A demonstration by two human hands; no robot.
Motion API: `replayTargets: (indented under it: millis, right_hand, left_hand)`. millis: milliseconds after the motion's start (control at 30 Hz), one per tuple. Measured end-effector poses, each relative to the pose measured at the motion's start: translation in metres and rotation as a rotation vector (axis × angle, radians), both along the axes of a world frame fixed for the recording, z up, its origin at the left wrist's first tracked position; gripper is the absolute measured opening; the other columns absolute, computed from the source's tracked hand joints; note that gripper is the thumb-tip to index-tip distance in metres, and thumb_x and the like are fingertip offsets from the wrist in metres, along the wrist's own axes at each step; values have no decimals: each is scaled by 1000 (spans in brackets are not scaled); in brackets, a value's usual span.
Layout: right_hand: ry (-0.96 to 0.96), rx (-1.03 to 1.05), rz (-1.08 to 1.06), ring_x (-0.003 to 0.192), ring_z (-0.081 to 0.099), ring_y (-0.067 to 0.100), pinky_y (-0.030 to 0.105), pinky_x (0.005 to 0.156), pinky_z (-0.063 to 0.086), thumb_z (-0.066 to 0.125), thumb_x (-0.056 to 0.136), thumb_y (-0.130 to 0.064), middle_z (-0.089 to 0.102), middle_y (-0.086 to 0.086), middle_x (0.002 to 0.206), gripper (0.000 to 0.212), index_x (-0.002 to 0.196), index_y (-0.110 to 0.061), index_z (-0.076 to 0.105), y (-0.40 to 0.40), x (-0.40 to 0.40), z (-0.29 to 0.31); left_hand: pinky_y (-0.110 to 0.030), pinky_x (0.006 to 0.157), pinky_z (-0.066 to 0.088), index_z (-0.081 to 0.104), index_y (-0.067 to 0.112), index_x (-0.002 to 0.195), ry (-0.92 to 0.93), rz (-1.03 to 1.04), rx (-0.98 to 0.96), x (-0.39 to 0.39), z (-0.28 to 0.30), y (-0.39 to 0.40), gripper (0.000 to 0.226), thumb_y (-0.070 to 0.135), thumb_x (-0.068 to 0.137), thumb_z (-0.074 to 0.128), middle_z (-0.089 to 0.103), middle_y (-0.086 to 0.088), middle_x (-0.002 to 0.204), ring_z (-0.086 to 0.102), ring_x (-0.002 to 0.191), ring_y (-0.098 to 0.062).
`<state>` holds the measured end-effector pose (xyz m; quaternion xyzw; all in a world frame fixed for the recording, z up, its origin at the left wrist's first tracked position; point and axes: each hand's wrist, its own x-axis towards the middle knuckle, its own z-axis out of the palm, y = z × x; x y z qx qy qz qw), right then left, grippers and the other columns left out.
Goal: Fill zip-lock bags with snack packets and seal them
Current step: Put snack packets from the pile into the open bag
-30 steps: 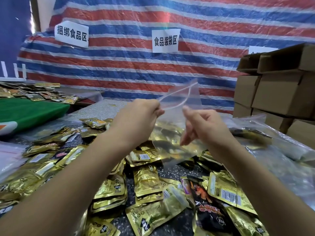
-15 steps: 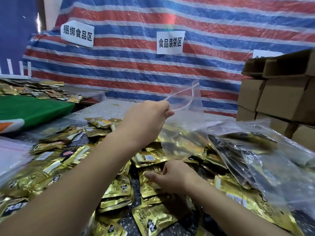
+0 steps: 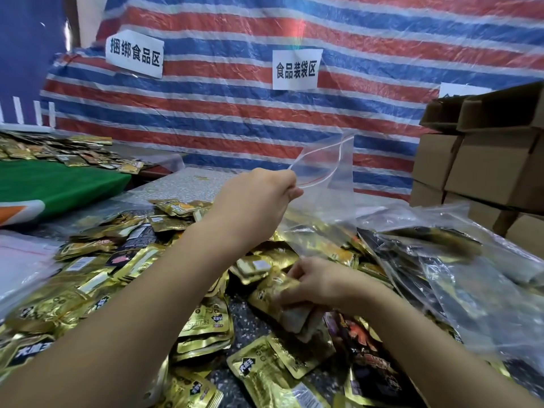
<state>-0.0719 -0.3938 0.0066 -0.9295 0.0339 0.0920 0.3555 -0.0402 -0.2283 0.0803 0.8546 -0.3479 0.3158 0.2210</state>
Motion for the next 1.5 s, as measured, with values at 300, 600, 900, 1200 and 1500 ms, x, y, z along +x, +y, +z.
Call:
replayTargets:
  millis: [300,600,900,1200,1500]
  right_hand:
    - [63,622,467,74,68,13,20,65,56,73,68,-11,68,7,92,48,112,1,57,-42,-39,77]
    - [-838,1041,378,105,66,24,46,96,54,57,89,-11,66,10,110,37,124,-3,46,-47,-47,116]
    - [-1111,349,242,103,69,15,30,87,56,70,86,-5,69,-3,107,35,115,-17,54,-59,-37,106]
    - [-940,357,343,112,67,19,30,92,55,71,83,-22,72,-1,113,38,119,-23,60,-73,-46,109]
    - [-690,-173,244,98,67,-2,20,80,54,76,85,-18,73,-23,102,38,110,-45,68,-78,-53,108]
  left_hand:
    - [-44,70,48,57,13,89,71,-106,92,7,1,7,26,33,101,46,61,-2,80,56,78,-25]
    - [-28,55,42,61,22,91,-54,-207,234,-6,-6,-5,33,46,95,38,54,11,72,51,65,-14]
    - [-35,62,45,59,24,99,-130,-267,335,-18,-2,-11,35,49,95,34,64,8,92,57,82,-16]
    - [-34,60,46,59,21,92,-48,-191,232,-12,3,-1,26,43,99,47,61,5,78,52,70,-17]
    - [-31,66,49,70,23,94,-15,-237,182,-15,12,4,35,48,90,46,62,14,77,54,70,-5]
